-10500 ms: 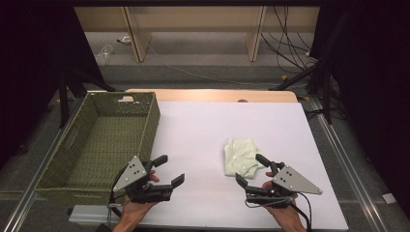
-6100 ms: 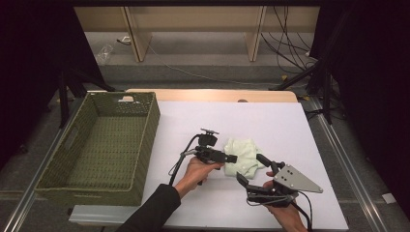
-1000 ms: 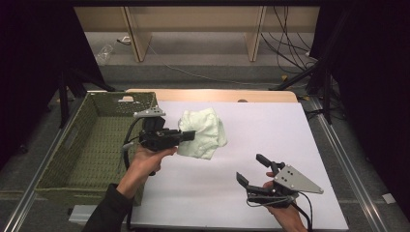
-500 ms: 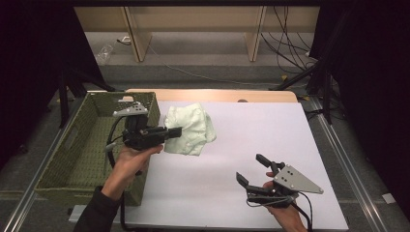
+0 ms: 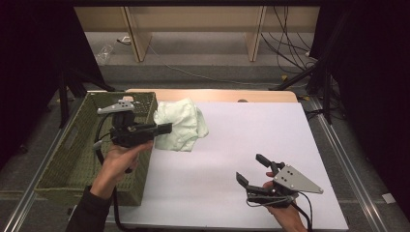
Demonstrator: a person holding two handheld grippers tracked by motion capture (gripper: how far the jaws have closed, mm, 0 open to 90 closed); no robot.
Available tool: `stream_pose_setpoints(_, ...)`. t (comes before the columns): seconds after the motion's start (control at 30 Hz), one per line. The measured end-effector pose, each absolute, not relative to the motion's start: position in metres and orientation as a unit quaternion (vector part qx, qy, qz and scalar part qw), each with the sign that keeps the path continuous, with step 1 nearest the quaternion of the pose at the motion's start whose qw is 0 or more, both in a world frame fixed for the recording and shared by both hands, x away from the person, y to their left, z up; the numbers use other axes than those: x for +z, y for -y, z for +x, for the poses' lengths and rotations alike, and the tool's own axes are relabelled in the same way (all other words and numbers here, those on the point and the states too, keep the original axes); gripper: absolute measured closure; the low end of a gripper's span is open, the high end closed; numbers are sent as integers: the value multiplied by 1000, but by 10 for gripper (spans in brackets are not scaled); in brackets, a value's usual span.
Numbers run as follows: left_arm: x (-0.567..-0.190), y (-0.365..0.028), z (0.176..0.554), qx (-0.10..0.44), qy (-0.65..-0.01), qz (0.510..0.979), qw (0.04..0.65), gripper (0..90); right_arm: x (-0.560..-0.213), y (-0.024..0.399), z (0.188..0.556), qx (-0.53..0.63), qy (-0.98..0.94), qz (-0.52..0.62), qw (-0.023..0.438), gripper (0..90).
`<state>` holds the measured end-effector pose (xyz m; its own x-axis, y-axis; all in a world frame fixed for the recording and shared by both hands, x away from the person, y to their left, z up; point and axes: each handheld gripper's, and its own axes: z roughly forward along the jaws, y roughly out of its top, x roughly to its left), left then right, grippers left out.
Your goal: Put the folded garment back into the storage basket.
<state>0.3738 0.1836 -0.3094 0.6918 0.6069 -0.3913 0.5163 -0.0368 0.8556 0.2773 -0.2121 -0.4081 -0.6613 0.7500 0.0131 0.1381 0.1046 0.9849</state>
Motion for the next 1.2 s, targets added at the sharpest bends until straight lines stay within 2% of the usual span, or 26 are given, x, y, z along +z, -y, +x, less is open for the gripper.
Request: stream_pose_setpoints(1.2,-300,-258,380,67,-443,661,602,800,-408,211,277,588,-697,318,259,173)
